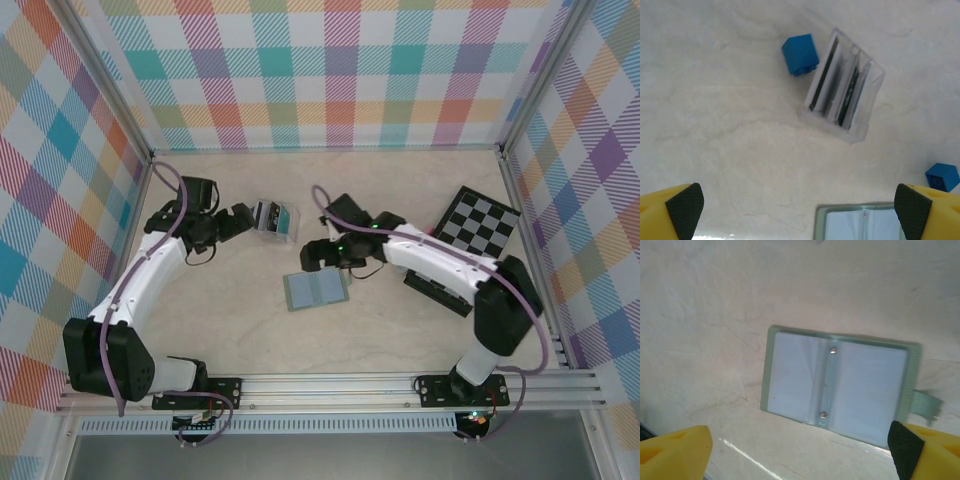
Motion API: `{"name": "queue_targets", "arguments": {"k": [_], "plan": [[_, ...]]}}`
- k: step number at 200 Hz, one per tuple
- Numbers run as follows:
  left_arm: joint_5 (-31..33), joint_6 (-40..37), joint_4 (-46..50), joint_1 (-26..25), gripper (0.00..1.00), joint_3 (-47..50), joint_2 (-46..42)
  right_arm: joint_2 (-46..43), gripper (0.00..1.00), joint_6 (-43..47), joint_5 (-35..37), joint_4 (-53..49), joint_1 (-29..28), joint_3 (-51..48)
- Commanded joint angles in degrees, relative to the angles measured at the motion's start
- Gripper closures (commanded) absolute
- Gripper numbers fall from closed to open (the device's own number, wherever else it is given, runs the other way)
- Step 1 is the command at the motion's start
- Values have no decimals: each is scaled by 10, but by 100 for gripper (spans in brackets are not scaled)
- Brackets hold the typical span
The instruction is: Take the credit cards out of the card holder
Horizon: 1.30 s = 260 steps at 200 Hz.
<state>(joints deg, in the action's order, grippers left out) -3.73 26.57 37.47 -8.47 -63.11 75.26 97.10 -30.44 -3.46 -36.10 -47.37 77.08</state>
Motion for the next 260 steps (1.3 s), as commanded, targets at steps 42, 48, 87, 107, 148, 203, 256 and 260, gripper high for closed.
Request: {"name": "queue_targets", "arguments": {"k": [42,48,87,107,148,203,256,260], "plan": [[-21,76,-17,13,0,88,-58,154,11,-4,56,-122,-47,118],[-24,82,-23,14,0,97,-62,169,11,-2,61,-134,-49,128],[-40,102,-46,15,0,134,-79,236,11,18,98,-182,-61,181],[-53,103,-55,15,1,146,-86,257,11,23,115,-195,-64,190],[-86,93,-70,15,7,152,-96,282,12,40,138,-201,-63,182],[-183,117,-106,15,23,173,-59,285,25,44,127,-182,-52,153],[-255,128,-142,-6,41,187,-6,278,34,46,109,-166,-38,128],[-258,131,-147,-9,42,190,-3,278,34,46,108,-165,-38,127]]}}
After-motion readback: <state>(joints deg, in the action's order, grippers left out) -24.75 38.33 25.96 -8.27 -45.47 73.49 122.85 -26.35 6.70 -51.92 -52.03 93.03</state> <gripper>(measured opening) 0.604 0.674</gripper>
